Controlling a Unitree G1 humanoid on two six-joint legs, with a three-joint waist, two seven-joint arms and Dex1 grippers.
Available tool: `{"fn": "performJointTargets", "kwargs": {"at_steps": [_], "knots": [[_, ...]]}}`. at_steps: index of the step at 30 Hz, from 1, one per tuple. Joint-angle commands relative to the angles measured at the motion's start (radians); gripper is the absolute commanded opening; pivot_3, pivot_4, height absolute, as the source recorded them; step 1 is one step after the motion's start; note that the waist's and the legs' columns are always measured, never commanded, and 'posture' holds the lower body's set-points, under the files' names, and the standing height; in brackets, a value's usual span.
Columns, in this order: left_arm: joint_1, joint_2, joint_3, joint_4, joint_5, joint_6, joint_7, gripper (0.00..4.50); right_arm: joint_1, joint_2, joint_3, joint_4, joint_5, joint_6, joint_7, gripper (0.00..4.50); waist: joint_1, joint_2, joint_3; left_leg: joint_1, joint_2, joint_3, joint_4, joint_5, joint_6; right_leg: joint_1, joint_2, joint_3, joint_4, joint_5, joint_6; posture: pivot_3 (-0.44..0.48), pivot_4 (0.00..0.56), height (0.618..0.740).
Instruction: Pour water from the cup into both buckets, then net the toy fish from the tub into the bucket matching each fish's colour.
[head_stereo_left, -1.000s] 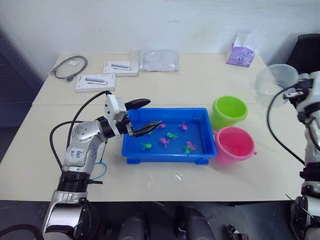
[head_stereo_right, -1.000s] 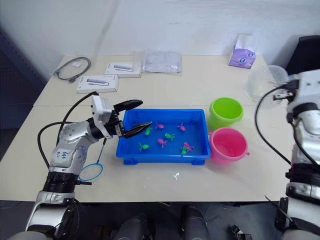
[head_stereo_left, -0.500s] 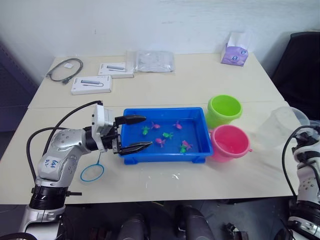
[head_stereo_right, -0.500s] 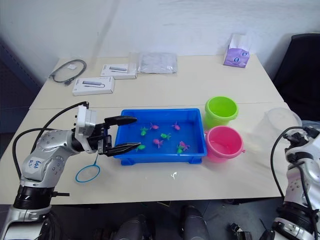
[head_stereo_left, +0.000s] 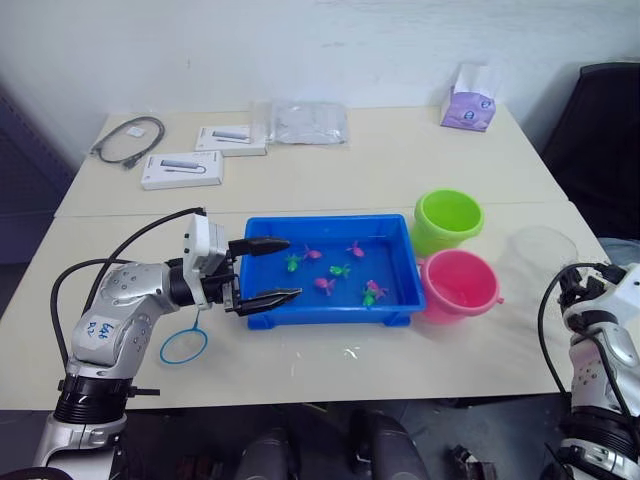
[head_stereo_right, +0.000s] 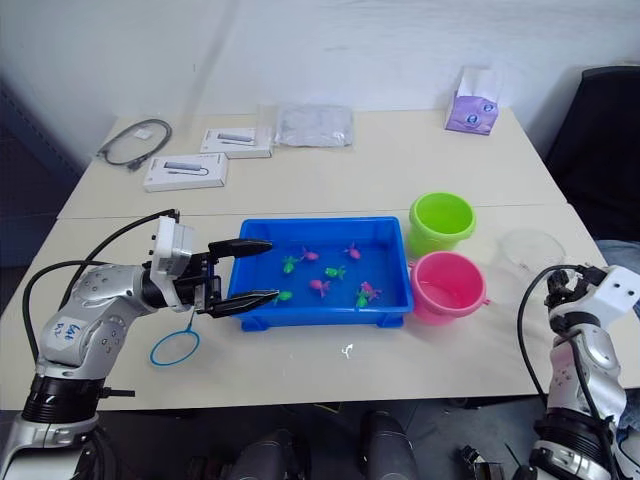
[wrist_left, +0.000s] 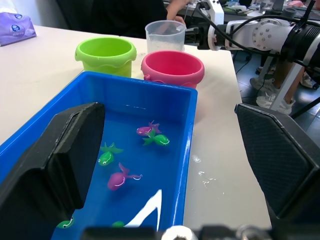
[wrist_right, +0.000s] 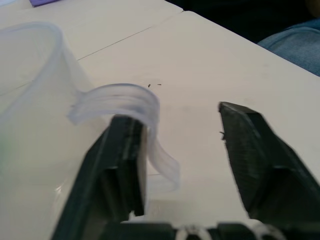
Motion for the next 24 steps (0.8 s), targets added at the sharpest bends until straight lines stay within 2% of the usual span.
{"fn": "performJointTargets", "kwargs": {"at_steps": [1,2,7,11,16,17,19,21,24], "knots": [[0.027,0.023,0.04,-0.039,-0.013,-0.013,-0.007,4.5,0.063,-0.04,-0.038,-0.133,0.031,0.087,-0.022,4.29,0.0,0.0,0.0,0.0,0.0,0.0,0.0,0.0,0.0,0.0,0.0,0.0,0.0,0.0,0.0,0.0,0.15,0.74],[0.039,0.029,0.044,-0.037,-0.009,-0.018,-0.011,4.5,0.084,-0.044,-0.054,-0.164,0.046,0.117,-0.029,4.41,-0.001,0.0,0.0,0.0,0.0,0.0,0.0,0.0,0.0,0.0,0.0,0.0,0.0,0.0,0.0,0.0,0.15,0.74],[0.065,0.052,0.073,-0.004,0.004,-0.045,-0.012,4.5,0.256,-0.091,-0.116,-0.386,0.196,0.365,0.018,4.41,0.003,0.0,0.0,0.0,0.0,0.0,0.0,0.0,0.0,0.0,-0.001,0.0,-0.003,0.0,-0.001,0.0,0.15,0.74],[0.085,0.06,0.113,0.049,0.022,-0.08,-0.006,4.5,0.429,-0.174,-0.165,-0.53,0.277,0.465,0.145,4.41,0.004,0.0,0.0,0.001,0.0,-0.001,-0.001,-0.001,0.0,0.0,-0.002,0.0,-0.003,0.0,-0.001,0.0,0.15,0.74],[0.115,0.076,0.225,0.134,0.043,-0.136,0.051,4.5,0.573,-0.228,-0.261,-0.691,0.336,0.275,0.472,4.41,0.0,0.0,0.0,0.001,0.0,0.0,-0.002,-0.002,0.001,0.0,-0.001,0.0,-0.005,0.0,-0.001,0.0,0.15,0.74],[0.135,0.081,0.265,0.163,0.057,-0.157,0.077,4.5,0.588,-0.236,-0.268,-0.722,0.341,0.214,0.557,4.41,-0.002,0.0,0.0,0.001,0.0,0.0,-0.002,-0.002,0.001,0.0,-0.001,0.0,-0.005,0.0,-0.001,0.0,0.15,0.74],[0.169,0.088,0.322,0.21,0.085,-0.2,0.118,4.5,0.573,-0.232,-0.277,-0.751,0.364,0.136,0.629,4.41,-0.005,-0.003,0.001,0.003,0.001,0.001,-0.004,-0.002,0.001,0.0,0.0,0.001,-0.005,0.0,-0.001,0.0,0.15,0.74],[0.215,0.089,0.382,0.244,0.098,-0.207,0.168,4.5,0.538,-0.229,-0.264,-0.786,0.434,0.133,0.636,4.41,-0.003,-0.008,0.001,0.003,0.002,0.001,-0.005,-0.003,0.0,0.001,0.0,0.0,-0.005,0.0,-0.001,0.0,0.15,0.74],[0.308,0.083,0.482,0.288,0.131,-0.22,0.269,4.5,0.502,-0.24,-0.15,-0.823,0.409,0.057,0.748,4.41,0.0,-0.01,0.0,0.003,0.001,0.0,-0.005,-0.003,0.0,0.0,-0.002,0.0,-0.005,-0.001,-0.001,0.0,0.15,0.74]]}}
